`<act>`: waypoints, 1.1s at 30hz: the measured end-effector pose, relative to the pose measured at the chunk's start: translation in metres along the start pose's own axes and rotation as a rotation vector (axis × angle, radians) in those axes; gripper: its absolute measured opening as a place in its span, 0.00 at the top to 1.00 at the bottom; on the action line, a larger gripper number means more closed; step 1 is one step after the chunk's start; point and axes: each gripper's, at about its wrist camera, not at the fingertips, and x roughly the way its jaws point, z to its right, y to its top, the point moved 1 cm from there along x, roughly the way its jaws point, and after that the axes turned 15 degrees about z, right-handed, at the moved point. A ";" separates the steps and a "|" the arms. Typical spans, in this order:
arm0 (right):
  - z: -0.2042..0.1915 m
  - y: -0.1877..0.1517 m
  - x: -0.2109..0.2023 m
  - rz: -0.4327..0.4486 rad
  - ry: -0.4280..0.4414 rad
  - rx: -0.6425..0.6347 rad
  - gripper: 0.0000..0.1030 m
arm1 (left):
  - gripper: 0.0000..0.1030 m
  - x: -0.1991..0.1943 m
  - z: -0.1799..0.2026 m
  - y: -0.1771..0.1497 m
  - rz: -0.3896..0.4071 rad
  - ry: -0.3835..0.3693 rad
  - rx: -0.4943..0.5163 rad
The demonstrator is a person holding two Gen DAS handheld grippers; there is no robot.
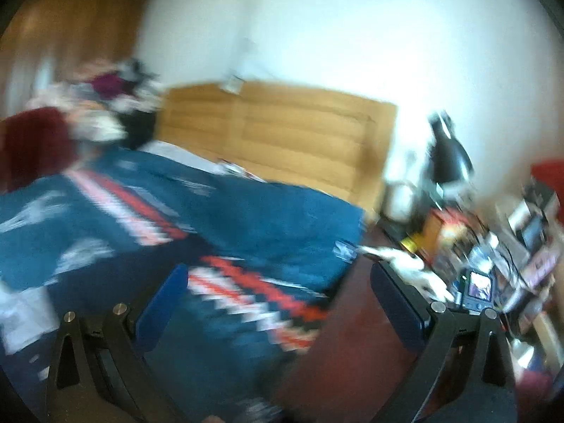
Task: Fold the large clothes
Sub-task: 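Turn both tools from the desk toward the navy garment on the bed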
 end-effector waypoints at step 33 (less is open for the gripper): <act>-0.515 -0.034 0.019 -0.474 1.082 -0.100 0.18 | 0.00 -0.181 -0.464 -0.142 -0.102 0.891 -0.415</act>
